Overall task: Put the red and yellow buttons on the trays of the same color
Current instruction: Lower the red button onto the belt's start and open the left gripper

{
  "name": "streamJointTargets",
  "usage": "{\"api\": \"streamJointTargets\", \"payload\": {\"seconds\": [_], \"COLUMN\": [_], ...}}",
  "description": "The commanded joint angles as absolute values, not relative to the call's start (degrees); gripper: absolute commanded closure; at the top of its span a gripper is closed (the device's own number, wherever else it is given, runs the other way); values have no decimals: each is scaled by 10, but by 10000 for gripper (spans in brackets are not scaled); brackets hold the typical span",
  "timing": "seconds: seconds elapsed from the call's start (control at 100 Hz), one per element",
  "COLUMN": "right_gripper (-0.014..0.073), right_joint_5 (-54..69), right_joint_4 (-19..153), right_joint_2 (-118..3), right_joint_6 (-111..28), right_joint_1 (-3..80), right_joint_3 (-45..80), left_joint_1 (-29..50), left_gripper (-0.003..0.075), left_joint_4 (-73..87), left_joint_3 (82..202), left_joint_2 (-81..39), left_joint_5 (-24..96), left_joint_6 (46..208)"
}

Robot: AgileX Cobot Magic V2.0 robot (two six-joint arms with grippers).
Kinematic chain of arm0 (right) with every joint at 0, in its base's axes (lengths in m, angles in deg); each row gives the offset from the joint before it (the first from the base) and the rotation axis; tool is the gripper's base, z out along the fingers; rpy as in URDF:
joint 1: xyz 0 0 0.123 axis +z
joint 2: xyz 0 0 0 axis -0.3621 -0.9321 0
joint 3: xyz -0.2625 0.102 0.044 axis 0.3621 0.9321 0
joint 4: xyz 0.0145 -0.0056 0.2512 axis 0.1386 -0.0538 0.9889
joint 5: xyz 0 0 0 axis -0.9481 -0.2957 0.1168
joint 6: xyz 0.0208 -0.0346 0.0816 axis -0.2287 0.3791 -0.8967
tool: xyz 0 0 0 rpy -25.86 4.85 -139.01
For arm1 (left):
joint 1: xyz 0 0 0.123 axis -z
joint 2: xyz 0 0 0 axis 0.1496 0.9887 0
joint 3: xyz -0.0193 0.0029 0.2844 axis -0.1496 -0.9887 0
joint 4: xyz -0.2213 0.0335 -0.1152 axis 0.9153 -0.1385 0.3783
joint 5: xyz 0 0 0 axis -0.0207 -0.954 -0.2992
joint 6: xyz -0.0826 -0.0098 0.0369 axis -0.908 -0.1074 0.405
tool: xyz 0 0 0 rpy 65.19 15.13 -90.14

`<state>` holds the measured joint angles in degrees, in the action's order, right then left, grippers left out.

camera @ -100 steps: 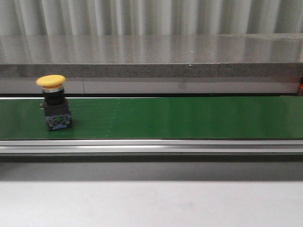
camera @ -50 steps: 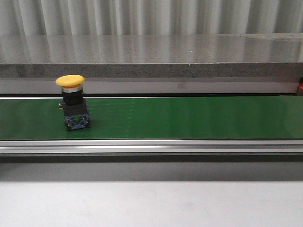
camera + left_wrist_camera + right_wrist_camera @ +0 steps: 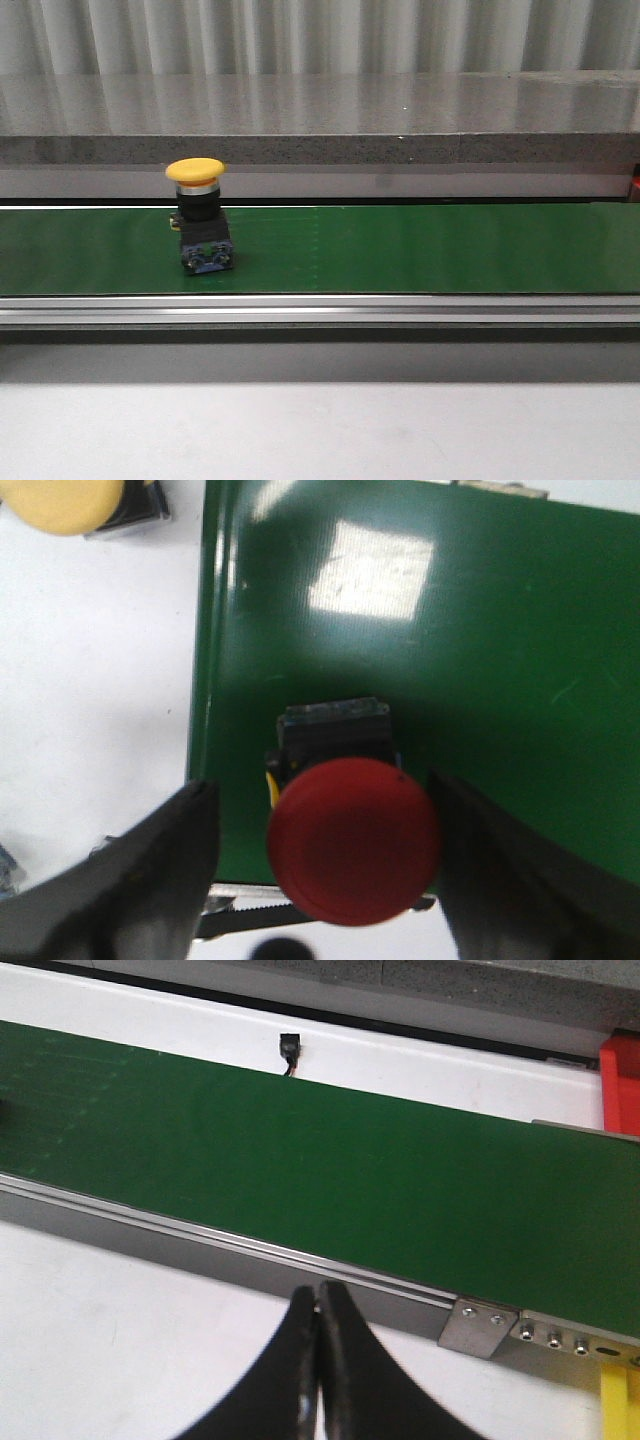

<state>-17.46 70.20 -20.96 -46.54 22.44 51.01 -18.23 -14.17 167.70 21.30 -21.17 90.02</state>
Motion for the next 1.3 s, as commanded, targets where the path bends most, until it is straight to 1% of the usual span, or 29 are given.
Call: {"api": "streamJointTargets", "payload": {"seconds": [0.0,0.12,0.25,0.35,0.42,0.44,0.47,0.49,0.54,0.56,0.61,0.62,0.79,0.91,1.12,1.29], "right_gripper": [660,660,660,660,660,660,660,660,660,660,660,660,660,660,660,660], "right_joint_5": [-136,-136,-136,-136,-136,-136,-136,-136,-136,-136,-136,-136,-136,-136,-136,-136], "right_joint_4": [709,709,709,709,709,709,709,709,709,709,709,709,709,709,709,709], "right_joint_2": [-214,-214,-214,-214,-214,-214,-214,-214,-214,-214,-214,-214,-214,-214,-214,-214], "right_joint_6": [-460,-460,-460,-460,-460,-460,-460,-460,-460,-460,-460,-460,-460,-460,-460,-460], "right_joint_1": [226,226,226,226,226,226,226,226,226,226,226,226,226,226,226,226], "right_joint_3": [496,496,496,496,496,496,496,496,496,496,496,496,496,496,496,496], "left_joint_1": [-177,-177,-171,-153,-137,-134,-126,-121,-109,-103,-90,-88,-37,-12,-2,-2], "left_gripper": [212,217,220,259,338,371,433,461,582,613,736,741,740,740,740,740], "left_joint_4": [-114,-82,-44,-43,-43,-43,-44,-44,-44,-44,-44,-44,-46,-50,-50,-46], "left_joint_3": [1690,1690,1690,1690,1689,1689,1689,1689,1686,1683,1674,1672,1611,1544,1421,1322], "left_joint_2": [183,161,131,102,80,76,64,56,38,32,10,7,-61,-108,-206,-308], "left_joint_5": [-180,-150,-144,-137,-129,-124,-115,-111,-91,-87,-68,-66,-22,21,72,121], "left_joint_6": [901,917,954,957,960,960,960,960,961,961,968,970,990,1003,1005,1005]}}
